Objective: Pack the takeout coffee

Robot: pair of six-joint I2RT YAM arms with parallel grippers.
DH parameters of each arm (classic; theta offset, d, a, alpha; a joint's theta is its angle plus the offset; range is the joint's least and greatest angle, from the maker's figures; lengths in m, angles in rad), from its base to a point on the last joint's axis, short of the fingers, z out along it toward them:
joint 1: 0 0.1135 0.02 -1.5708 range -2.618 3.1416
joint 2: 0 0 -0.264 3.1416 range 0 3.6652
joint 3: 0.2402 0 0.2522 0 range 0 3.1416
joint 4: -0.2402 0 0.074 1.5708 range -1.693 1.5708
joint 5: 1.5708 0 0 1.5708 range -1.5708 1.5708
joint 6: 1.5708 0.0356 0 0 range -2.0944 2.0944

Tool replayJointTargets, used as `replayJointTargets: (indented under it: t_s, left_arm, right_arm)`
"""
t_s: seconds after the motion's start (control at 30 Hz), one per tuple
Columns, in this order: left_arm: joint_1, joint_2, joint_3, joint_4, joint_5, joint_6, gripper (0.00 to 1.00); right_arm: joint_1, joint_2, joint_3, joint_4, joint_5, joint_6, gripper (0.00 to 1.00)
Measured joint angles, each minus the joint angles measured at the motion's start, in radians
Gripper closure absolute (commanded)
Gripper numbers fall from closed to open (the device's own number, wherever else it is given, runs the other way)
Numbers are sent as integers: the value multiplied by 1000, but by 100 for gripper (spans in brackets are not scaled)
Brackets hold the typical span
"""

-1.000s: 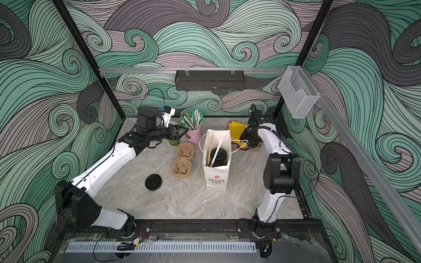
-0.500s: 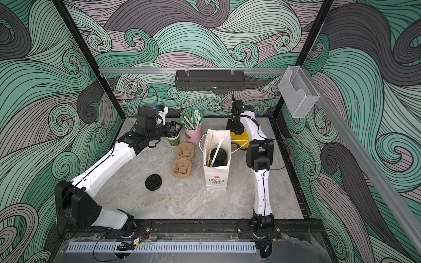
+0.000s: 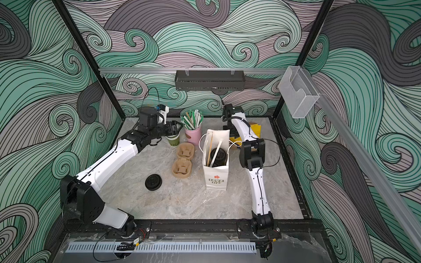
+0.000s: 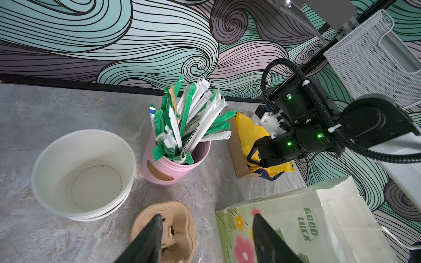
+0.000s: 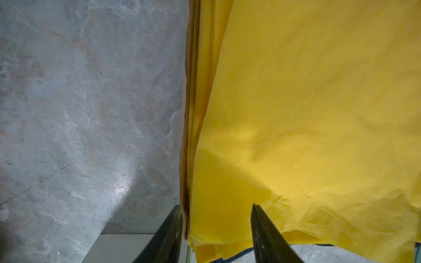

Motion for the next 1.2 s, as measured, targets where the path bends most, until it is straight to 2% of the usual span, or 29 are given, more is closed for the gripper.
replayJointTargets:
  t_s: [0.17, 0.27, 0.47, 0.6, 0.77, 1.2]
  left_arm:
    - [7, 0, 0, 2, 7, 0, 36]
    - [12, 0, 0, 2, 11, 0, 36]
    - [20, 0, 0, 3, 20, 0, 37]
    - [22, 0, 0, 3, 22, 0, 37]
    - [23, 0, 0, 5, 23, 0, 37]
    - [25, -2, 0, 13, 23, 0, 37]
  right_arm:
    - [9, 0, 0, -8, 32, -13, 63]
    - [10, 0, 0, -10, 34, -17, 56]
    - [10, 3, 2, -19, 35, -18, 59]
    - [10, 20, 23, -23, 31, -21, 49]
    - [10, 32, 40, -24, 4, -29, 47]
    - [16, 33, 52, -26, 73, -48, 62]
